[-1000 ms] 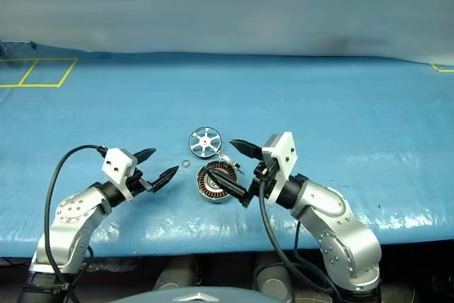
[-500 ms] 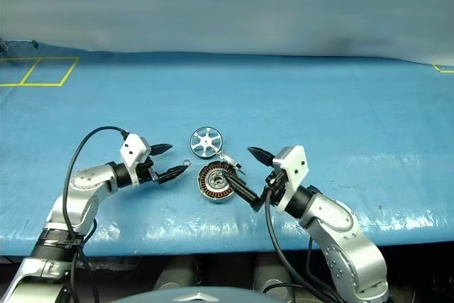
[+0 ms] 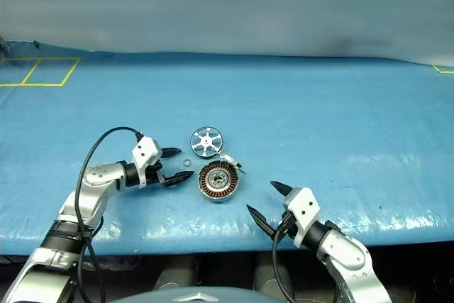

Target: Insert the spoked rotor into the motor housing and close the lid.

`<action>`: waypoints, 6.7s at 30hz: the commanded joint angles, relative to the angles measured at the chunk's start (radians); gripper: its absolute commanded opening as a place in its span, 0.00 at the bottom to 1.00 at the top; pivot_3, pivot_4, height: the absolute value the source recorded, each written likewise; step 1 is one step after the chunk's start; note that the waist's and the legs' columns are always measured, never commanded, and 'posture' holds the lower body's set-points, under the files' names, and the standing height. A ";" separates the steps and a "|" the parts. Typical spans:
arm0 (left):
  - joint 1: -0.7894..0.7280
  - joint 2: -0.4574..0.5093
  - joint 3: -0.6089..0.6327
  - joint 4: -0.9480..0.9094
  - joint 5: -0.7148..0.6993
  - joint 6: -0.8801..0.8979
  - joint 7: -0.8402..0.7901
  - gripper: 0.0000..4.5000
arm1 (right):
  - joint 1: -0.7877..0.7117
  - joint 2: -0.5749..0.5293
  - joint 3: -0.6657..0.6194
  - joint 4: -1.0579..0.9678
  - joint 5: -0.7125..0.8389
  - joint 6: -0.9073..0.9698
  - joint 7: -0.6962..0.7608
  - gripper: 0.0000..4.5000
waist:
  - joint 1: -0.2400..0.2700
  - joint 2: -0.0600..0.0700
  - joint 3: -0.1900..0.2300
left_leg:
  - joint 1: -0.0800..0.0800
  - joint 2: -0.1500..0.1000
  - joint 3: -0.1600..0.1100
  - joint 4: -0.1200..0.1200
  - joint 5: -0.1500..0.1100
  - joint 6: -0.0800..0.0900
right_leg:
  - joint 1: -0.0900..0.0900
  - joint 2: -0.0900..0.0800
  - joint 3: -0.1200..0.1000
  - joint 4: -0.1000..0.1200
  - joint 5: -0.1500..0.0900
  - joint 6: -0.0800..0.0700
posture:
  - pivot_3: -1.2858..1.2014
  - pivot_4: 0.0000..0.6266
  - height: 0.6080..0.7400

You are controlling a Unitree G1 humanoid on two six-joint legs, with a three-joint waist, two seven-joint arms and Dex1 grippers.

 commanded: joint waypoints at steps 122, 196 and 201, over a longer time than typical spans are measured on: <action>-0.135 -0.098 -0.251 -0.166 0.085 0.036 -0.125 0.15 | -0.083 -0.024 0.084 -0.005 -0.064 0.017 -0.081 1.00 | 0.007 -0.001 0.000 | 0.009 0.000 0.000 -0.001 0.000 0.001 | 0.010 -0.001 0.000 -0.001 -0.001 -0.001 | 0.52 0.24 1.00; 0.494 -0.065 0.043 -0.569 -0.099 -0.049 0.195 0.00 | -0.663 0.090 0.458 -0.184 -0.016 0.887 -0.345 0.00 | 0.005 -0.004 0.005 | -0.002 0.000 -0.001 -0.001 0.000 0.000 | -0.002 -0.001 -0.001 -0.001 0.000 -0.001 | 0.52 0.24 1.00; 0.493 -0.061 0.037 -0.558 -0.076 -0.073 0.196 0.00 | -0.657 0.119 0.454 -0.162 -0.049 0.886 -0.380 0.00 | 0.001 -0.004 0.005 | -0.001 0.000 -0.001 0.000 0.000 0.000 | -0.002 -0.001 -0.001 0.000 0.000 -0.001 | 0.52 0.24 1.00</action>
